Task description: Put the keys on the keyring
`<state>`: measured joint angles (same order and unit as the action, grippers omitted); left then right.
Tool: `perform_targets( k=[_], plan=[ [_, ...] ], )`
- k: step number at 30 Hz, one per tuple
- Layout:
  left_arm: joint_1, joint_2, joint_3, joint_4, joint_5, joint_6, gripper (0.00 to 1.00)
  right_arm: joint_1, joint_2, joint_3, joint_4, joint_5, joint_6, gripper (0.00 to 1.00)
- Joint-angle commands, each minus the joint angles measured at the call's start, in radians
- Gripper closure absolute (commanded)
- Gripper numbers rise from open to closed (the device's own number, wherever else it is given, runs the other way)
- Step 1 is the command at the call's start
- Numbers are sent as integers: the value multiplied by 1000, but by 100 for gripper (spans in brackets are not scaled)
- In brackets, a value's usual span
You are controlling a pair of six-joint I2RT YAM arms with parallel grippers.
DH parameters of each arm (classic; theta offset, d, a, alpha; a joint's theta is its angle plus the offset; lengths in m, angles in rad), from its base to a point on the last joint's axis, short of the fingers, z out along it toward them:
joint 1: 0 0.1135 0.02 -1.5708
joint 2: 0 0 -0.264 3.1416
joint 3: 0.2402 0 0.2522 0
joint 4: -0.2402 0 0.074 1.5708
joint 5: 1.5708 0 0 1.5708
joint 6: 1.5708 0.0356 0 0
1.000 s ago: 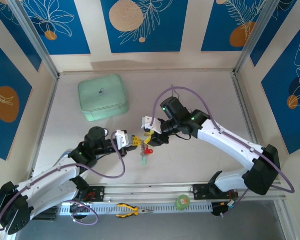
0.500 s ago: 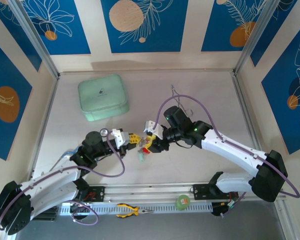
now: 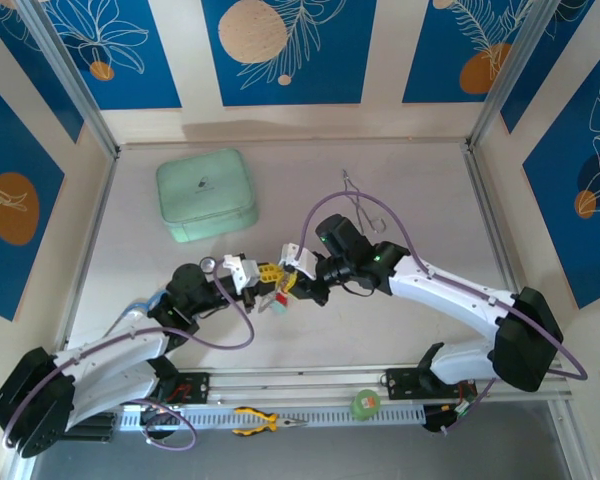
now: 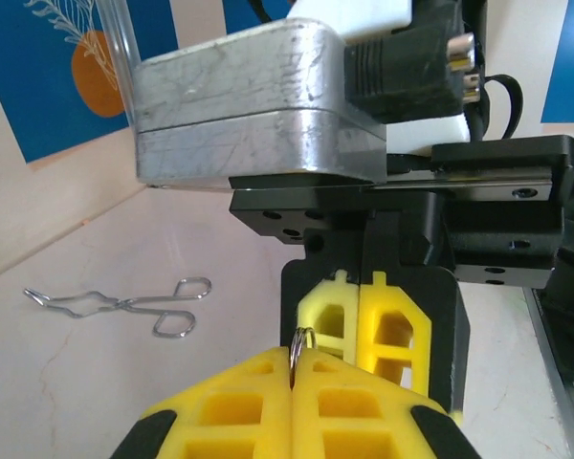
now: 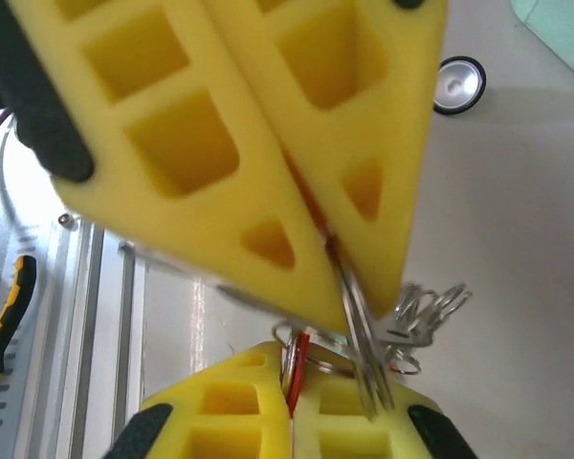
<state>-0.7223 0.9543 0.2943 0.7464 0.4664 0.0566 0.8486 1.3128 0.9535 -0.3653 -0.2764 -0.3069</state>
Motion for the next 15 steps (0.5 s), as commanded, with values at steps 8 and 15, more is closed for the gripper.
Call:
perform_targets(
  k=[8, 15],
  plan=[
    [-1, -3, -7, 125, 33, -9, 100, -112, -168, -70, 29, -108, -5, 64],
    [0, 30, -4, 169, 95, -39, 100, -139, -178, -81, 124, -161, 14, 68]
  ],
)
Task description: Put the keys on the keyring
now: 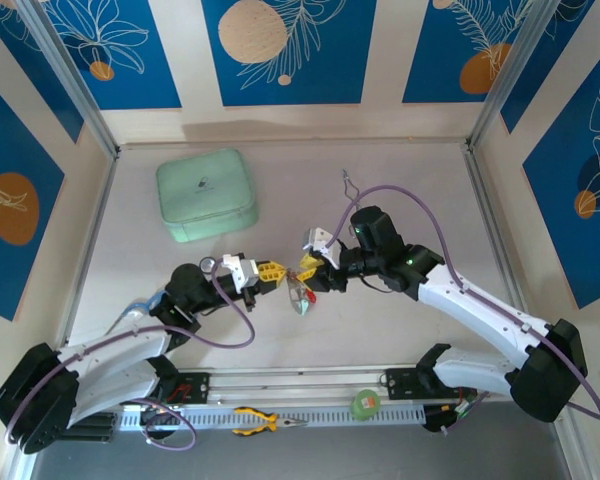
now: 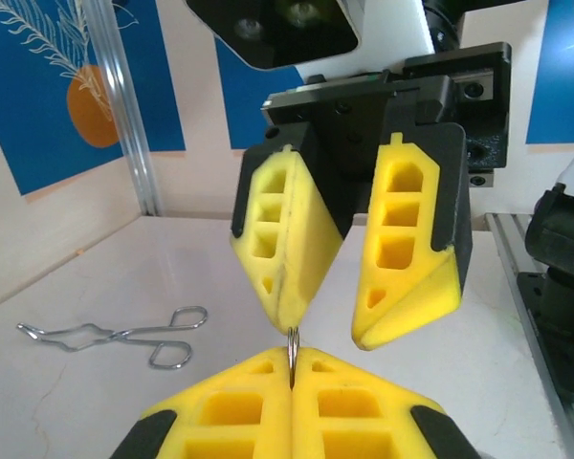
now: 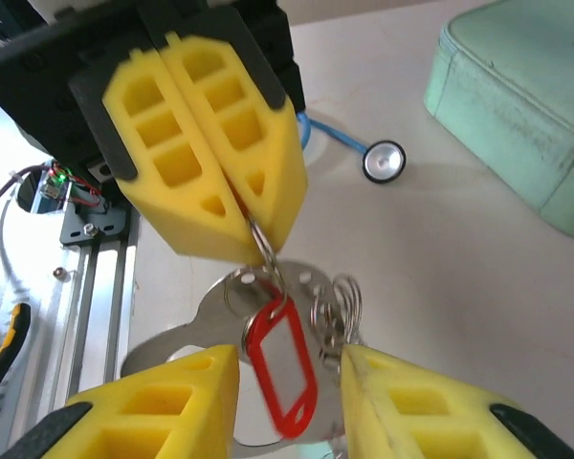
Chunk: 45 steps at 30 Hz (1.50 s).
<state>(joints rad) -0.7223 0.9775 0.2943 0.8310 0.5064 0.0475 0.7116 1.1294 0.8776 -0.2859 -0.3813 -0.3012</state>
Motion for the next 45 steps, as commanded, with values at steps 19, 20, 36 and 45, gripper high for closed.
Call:
perform_targets(
  k=[19, 20, 36, 45],
  plan=[
    [0, 27, -3, 132, 97, -68, 100, 26, 54, 5, 137, -141, 27, 100],
    [-1, 24, -3, 121, 94, -65, 100, 24, 52, 7, 126, -140, 18, 100],
    [-1, -114, 158, -563, 26, 190, 66, 117, 180, 270, -417, 131, -297, 100],
    [-3, -63, 217, -681, 70, 250, 83, 162, 244, 373, -473, 171, -358, 100]
  ],
)
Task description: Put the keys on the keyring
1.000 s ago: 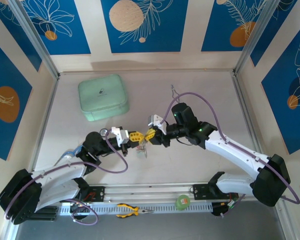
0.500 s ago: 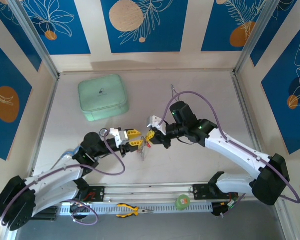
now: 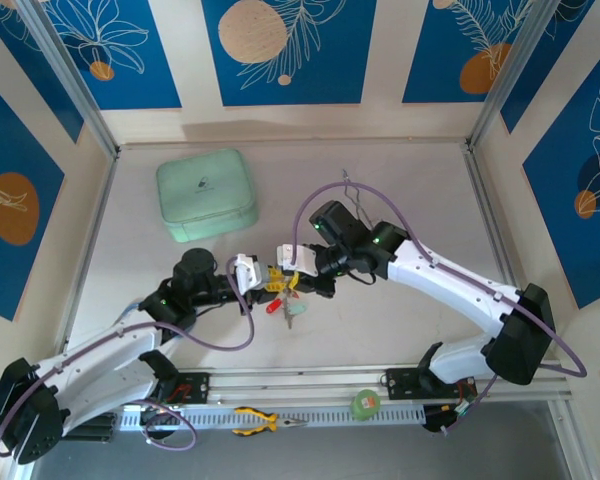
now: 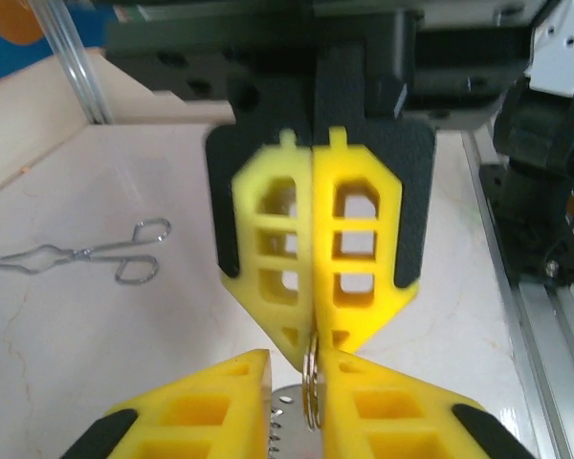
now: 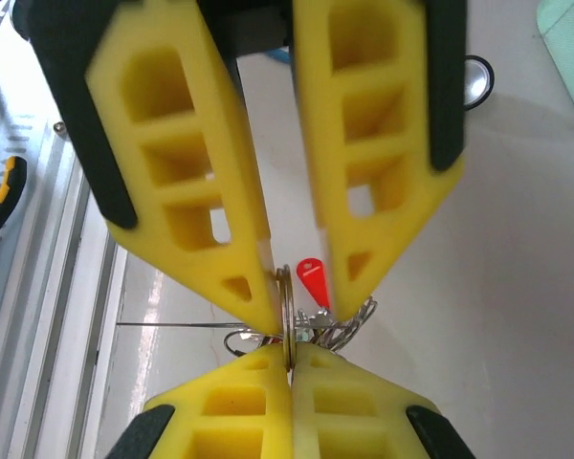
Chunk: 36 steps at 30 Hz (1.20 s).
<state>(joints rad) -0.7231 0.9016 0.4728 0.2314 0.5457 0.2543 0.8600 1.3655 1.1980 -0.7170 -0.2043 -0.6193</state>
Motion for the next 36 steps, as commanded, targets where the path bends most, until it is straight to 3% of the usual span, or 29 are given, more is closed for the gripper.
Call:
perform_targets(
  k=[1, 4, 8, 11, 13, 15, 20, 24, 31, 33, 36],
  plan=[
    [-2, 15, 40, -84, 36, 47, 83, 16, 10, 62, -44, -8, -41, 100],
    [-2, 13, 38, -78, 43, 49, 85, 17, 23, 79, -50, -15, -49, 100],
    [-1, 10, 36, -52, 50, 47, 99, 22, 31, 92, -44, -25, -41, 100],
    [1, -11, 16, -10, 38, 31, 100, -10, -10, 60, 22, -72, 20, 99],
    [1, -31, -12, 40, 28, 7, 100, -53, -62, 0, 89, -120, 81, 81],
    [5, -48, -38, 102, 22, -28, 100, -92, -109, -68, 147, -174, 133, 71],
    [8, -51, -98, 287, 28, -146, 100, -100, -162, -190, 242, -203, 222, 64],
    [10, -39, -128, 405, 24, -217, 100, -77, -166, -225, 283, -192, 254, 64],
    [10, -32, -140, 457, 36, -254, 100, -48, -128, -229, 286, -149, 234, 65],
    [10, -33, -141, 461, 43, -255, 100, -47, -123, -227, 305, -165, 243, 70],
    [12, -30, -150, 501, 38, -274, 100, -42, -112, -229, 335, -190, 265, 87]
  ],
)
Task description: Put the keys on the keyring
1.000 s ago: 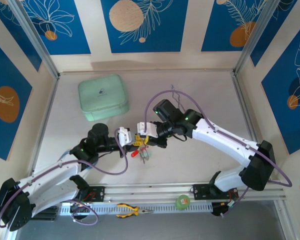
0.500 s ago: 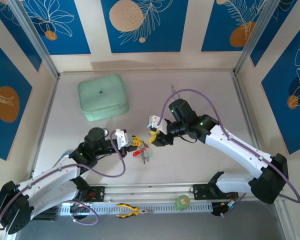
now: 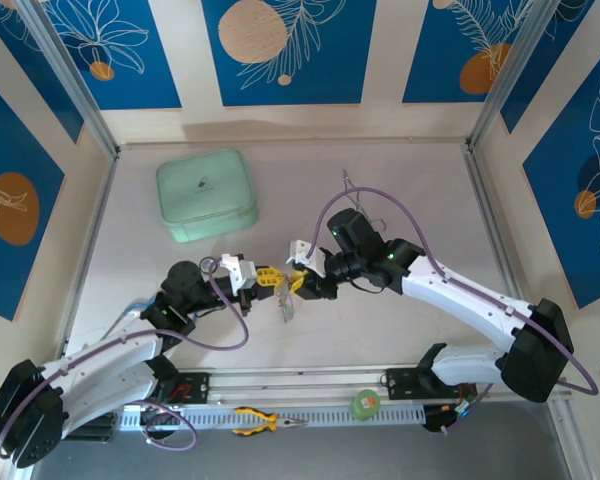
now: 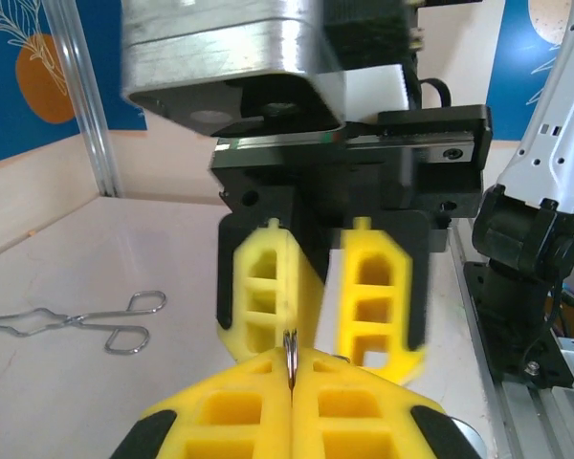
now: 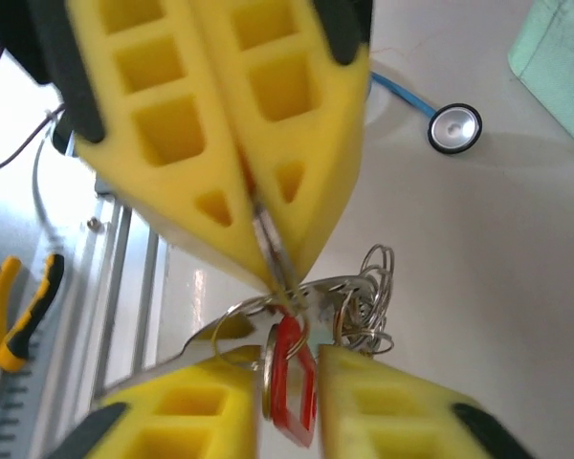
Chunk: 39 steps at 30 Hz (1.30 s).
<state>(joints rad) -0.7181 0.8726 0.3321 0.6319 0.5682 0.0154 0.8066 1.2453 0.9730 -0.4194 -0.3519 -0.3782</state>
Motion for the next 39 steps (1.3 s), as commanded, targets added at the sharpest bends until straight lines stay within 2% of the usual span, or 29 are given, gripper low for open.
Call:
perform_targets(
  k=[1, 3, 7, 14, 15, 17, 18, 20, 24, 28, 39],
  plan=[
    [7, 5, -16, 131, 11, -48, 100, 17, 14, -5, 50, -47, 32, 92],
    [7, 26, -27, 206, 1, -84, 100, 31, 29, -4, 74, -53, 45, 99],
    [7, 68, -38, 336, -14, -128, 100, 77, 61, 15, 88, -22, 40, 100],
    [9, 62, -44, 342, -28, -116, 100, 58, 35, 10, 71, 4, 28, 100],
    [8, 60, -46, 340, -28, -116, 100, 48, 24, 8, 66, 8, 30, 96],
    [8, 55, -50, 327, -21, -110, 100, 22, 1, -1, 58, -3, 34, 75],
    [8, 52, -50, 317, -16, -104, 100, 4, -17, -11, 56, -16, 36, 69],
    [8, 48, -52, 305, -3, -96, 100, -32, -54, -31, 56, -45, 37, 66],
    [10, 51, -47, 277, 29, -76, 100, -97, -119, -59, 60, -137, 37, 66],
    [9, 65, -37, 267, 60, -66, 100, -108, -129, -60, 94, -204, 62, 68],
    [10, 101, -21, 294, 102, -74, 100, -74, -74, -43, 142, -212, 79, 75]
  ],
)
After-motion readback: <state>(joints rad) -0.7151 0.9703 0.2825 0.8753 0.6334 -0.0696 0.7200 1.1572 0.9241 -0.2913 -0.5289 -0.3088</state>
